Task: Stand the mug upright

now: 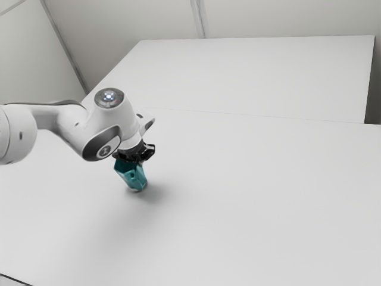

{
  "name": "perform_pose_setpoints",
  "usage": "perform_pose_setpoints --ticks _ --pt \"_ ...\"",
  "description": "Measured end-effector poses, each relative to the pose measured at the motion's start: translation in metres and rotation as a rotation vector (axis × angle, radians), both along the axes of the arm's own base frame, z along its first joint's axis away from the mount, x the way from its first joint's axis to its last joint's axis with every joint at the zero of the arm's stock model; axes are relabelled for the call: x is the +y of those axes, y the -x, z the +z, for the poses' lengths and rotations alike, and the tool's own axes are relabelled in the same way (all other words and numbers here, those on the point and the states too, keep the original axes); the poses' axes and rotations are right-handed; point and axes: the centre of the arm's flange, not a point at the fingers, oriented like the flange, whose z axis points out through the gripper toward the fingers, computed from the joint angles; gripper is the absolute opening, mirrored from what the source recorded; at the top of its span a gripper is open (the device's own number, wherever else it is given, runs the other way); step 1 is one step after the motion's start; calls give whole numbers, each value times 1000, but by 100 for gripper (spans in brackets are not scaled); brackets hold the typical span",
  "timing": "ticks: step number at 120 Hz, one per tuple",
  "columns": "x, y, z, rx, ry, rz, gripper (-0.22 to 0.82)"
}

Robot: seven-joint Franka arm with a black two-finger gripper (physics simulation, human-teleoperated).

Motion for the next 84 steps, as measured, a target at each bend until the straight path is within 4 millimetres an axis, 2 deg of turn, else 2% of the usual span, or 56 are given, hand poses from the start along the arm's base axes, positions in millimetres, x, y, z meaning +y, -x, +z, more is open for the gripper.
perform_pose_setpoints --ticks 14,35,50,65,84 --pt "0 -1 -2 -14 15 41 -18" --pt "-1 -3 3 -37 31 85 21" --pt "-1 -4 6 -49 38 108 38" --pt "-1 -3 12 -63 43 127 48" --pt "-7 1 43 -110 43 134 55"
